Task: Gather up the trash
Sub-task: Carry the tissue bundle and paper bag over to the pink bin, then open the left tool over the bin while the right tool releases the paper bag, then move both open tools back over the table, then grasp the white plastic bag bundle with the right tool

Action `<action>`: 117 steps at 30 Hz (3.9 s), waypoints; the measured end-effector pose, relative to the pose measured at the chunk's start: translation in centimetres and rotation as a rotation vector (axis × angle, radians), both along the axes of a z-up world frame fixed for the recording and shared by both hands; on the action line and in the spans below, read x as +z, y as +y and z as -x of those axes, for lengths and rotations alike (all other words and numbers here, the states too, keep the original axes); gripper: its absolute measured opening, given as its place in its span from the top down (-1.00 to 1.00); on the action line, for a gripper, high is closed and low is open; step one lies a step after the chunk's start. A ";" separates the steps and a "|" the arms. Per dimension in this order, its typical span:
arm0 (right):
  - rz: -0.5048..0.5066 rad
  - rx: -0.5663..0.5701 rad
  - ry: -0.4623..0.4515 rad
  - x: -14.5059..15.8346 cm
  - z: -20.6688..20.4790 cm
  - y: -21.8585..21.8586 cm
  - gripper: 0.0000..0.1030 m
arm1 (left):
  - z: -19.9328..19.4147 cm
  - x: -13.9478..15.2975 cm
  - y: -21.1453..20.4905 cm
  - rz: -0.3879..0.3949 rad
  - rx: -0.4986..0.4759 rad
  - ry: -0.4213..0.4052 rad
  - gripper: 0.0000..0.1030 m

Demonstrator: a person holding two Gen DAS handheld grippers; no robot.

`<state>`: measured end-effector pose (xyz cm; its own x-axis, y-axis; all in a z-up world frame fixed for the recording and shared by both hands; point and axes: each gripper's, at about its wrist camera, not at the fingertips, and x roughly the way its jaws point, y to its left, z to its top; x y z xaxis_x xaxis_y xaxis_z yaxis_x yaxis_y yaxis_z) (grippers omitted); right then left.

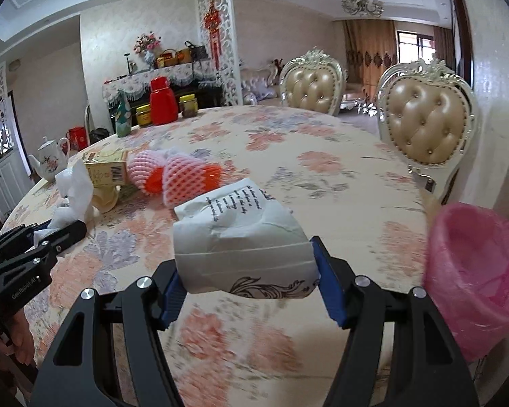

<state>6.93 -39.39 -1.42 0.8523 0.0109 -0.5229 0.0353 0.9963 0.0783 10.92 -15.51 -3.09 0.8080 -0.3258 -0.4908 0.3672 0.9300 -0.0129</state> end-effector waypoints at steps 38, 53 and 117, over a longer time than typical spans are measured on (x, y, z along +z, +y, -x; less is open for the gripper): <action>0.040 -0.474 -0.008 -2.6 7.5 -26.1 -0.26 | -1.1 -0.3 -29.7 0.053 -0.574 0.085 0.41; -0.020 -0.497 -0.005 -4.1 7.5 -31.2 -0.49 | -3.4 -2.4 -39.1 0.029 -0.682 0.177 0.39; 0.017 0.465 0.216 -3.5 -16.0 30.4 -0.59 | -0.6 -0.2 28.7 0.010 0.616 0.007 -0.87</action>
